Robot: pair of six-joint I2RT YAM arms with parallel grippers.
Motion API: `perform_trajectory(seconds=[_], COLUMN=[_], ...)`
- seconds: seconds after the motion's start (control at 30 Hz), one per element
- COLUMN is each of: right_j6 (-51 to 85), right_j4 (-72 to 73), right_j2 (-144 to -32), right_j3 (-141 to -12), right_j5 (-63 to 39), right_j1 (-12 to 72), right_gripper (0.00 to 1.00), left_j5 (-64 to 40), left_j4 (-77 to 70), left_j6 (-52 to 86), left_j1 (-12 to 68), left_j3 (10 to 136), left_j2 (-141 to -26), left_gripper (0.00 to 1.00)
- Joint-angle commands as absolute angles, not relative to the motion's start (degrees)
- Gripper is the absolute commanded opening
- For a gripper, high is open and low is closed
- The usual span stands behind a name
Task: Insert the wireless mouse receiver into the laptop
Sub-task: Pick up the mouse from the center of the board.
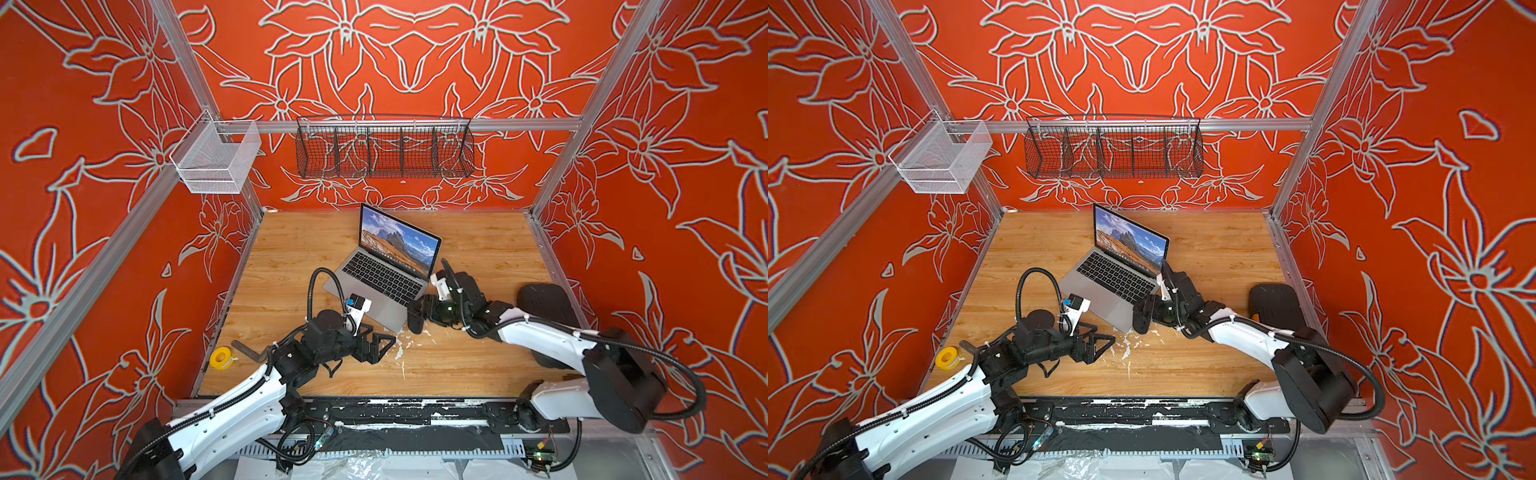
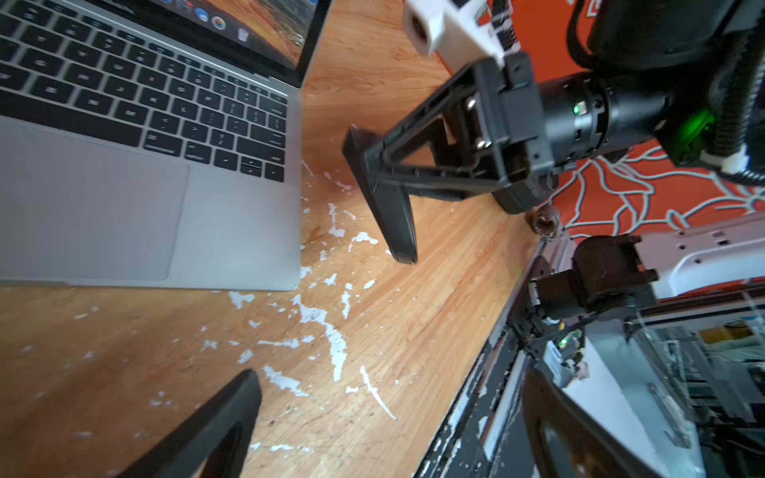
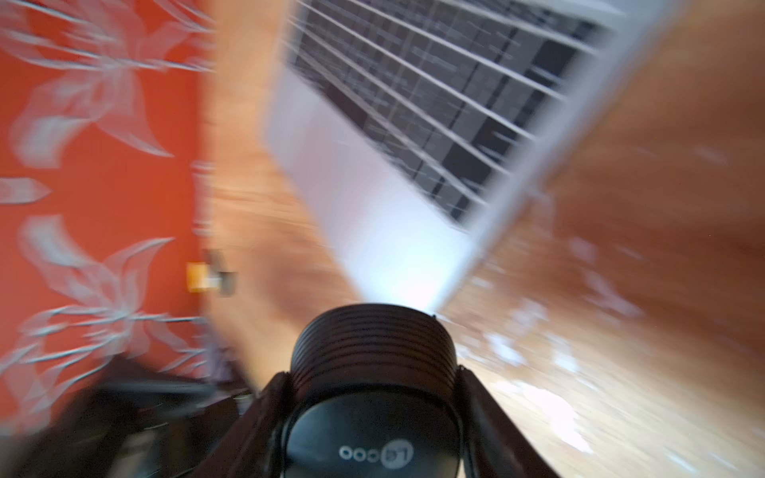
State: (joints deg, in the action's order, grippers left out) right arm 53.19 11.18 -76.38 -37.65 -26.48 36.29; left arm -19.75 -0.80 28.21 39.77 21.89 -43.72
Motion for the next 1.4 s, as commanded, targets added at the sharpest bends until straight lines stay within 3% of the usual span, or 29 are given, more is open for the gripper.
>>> perform_trajectory(seconds=[0.0,0.2,0.4,0.53,0.8,1.03,1.13,1.2,1.3,1.37], right_j6=[60.97,70.8,77.97,77.86,76.01,74.67,73.36,71.86,68.83,65.88], right_j4=[37.94,60.84,77.05,77.79,73.98,71.63,69.34,67.02,62.15,56.51], right_j2=[-75.44,-79.17,-83.76,-84.06,-81.11,-79.28,-78.93,-78.56,-77.14,-75.16], right_j3=[-36.39,-34.97,-34.46,-35.03,-35.29,-34.53,-34.17,-33.68,-32.83,-32.53], right_j5=[-38.05,-44.67,-47.16,-48.29,-50.04,-50.62,-51.17,-51.29,-51.0,-50.84], right_j1=[35.63,35.61,35.86,36.54,36.83,37.07,37.1,37.15,37.12,36.93], right_gripper=[0.33,0.32,0.31,0.3,0.3,0.3,0.3,0.3,0.35,0.49], left_j5=[-25.85,-35.69,-39.09,-40.86,-37.18,-34.54,-34.65,-34.51,-34.12,-33.38], left_j4=[-9.9,-20.65,-24.48,-26.19,-29.67,-30.01,-30.15,-29.67,-24.43,-18.3], left_j6=[34.53,42.0,45.83,48.18,51.66,52.44,53.06,52.92,49.88,45.98], left_j1=[39.47,37.31,36.08,35.51,35.16,34.9,34.9,34.89,34.94,34.89], left_j3=[24.34,28.31,30.71,32.14,32.43,32.34,32.51,32.68,33.62,34.55], left_j2=[-45.87,-49.69,-49.73,-51.33,-53.52,-53.04,-53.67,-54.07,-54.08,-53.66], left_gripper=[0.97,0.97,0.97,1.0,0.96,0.7,0.65,0.54,0.39,0.37])
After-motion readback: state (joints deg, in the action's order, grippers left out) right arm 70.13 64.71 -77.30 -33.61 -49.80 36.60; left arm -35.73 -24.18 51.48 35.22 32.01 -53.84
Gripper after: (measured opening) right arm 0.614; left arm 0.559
